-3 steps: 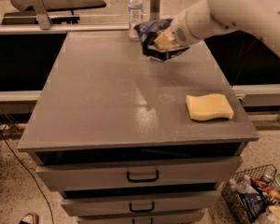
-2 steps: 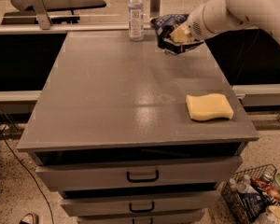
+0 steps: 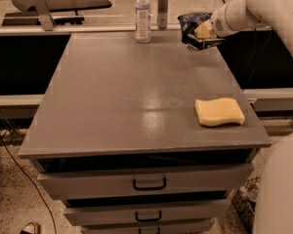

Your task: Move blue chip bag near blue plastic bottle

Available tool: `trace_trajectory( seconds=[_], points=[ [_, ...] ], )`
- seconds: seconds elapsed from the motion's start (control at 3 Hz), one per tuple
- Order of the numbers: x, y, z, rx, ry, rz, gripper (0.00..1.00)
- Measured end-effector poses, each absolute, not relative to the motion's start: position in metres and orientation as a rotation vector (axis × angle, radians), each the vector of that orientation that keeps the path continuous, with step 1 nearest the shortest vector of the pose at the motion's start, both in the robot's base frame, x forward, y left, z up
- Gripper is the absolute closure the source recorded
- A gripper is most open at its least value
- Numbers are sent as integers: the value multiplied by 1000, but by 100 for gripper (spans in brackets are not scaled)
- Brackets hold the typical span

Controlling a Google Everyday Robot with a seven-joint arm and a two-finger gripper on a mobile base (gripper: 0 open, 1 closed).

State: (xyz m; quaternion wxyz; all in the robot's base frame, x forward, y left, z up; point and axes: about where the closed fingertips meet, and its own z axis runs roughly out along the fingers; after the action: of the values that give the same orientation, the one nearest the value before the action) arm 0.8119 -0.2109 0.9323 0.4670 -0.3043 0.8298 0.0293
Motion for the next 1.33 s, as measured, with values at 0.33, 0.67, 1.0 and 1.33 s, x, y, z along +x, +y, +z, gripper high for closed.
trace_trajectory(
  seconds=[0.33,0.67,1.0,1.33],
  points=[
    [841,-216,919,-709,2029,83,100],
    [869,-211,904,-678,2013,105,100],
    [889,-198,891,-664,2000,140,100],
    [905,-183,878,-651,1990,180,100]
  ],
)
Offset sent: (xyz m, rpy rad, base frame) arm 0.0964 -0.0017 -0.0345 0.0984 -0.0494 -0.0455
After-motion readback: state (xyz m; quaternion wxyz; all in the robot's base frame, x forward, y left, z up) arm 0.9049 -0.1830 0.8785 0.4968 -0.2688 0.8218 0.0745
